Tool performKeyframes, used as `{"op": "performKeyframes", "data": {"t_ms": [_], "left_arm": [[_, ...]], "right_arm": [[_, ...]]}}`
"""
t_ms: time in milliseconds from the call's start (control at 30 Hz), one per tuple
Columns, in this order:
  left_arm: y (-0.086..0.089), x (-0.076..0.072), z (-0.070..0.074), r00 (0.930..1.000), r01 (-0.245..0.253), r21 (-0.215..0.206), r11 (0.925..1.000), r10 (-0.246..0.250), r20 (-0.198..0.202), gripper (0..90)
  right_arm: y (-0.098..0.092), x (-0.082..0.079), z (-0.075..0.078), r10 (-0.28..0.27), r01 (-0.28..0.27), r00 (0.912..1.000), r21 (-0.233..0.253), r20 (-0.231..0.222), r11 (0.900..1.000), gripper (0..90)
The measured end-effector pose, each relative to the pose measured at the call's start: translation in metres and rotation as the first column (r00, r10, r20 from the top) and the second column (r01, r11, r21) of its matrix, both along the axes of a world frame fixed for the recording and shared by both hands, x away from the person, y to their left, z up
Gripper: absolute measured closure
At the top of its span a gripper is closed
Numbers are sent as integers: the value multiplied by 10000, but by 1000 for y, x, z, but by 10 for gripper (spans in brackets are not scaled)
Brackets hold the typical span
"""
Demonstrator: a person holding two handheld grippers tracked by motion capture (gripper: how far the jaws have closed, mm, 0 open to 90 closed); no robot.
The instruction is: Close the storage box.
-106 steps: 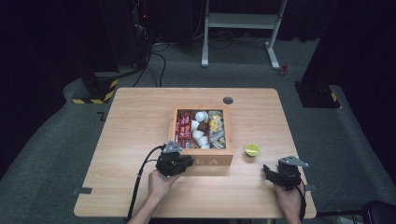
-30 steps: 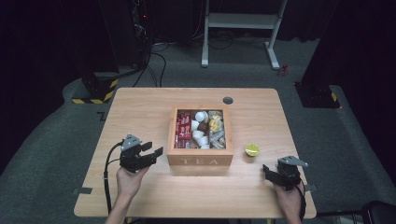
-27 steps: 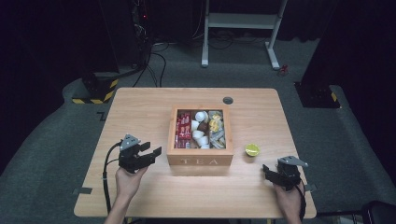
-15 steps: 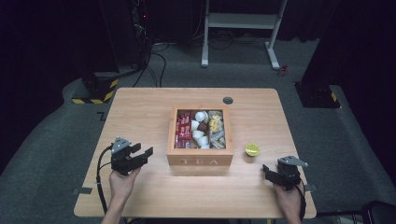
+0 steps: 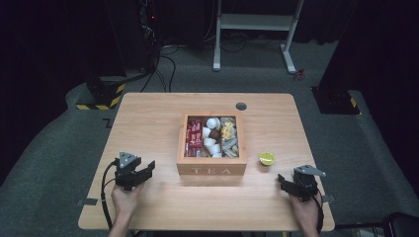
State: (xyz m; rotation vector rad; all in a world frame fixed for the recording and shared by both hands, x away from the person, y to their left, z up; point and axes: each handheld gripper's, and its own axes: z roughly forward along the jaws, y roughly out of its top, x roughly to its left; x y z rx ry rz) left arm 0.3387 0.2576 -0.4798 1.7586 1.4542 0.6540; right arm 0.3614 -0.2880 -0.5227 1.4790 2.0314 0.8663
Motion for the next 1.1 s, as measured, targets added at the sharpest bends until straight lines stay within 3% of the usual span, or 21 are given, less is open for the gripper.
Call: {"op": "performKeyframes", "data": {"t_ms": [100, 300, 567, 1100], "left_arm": [[0, 0, -6, 9997, -82, -105, 9999, 79, -225, 419], [-2, 1, -18, 9988, -57, 398, 9992, 76, -482, 417], [-4, 5, -30, 9959, -139, 556, 9984, 188, -885, 416], [-6, 18, -43, 9933, -311, 761, 9966, 393, -1088, 385]], "right_arm": [[0, 0, 0, -8, 8, 10000, 8, -13, 10000, 318], [0, 0, 0, -11, 11, 10000, -3, -22, 10000, 319], [0, 0, 0, -14, 14, 10000, -5, -18, 10000, 319], [0, 0, 0, -30, 30, 10000, 17, -17, 10000, 318]]}}
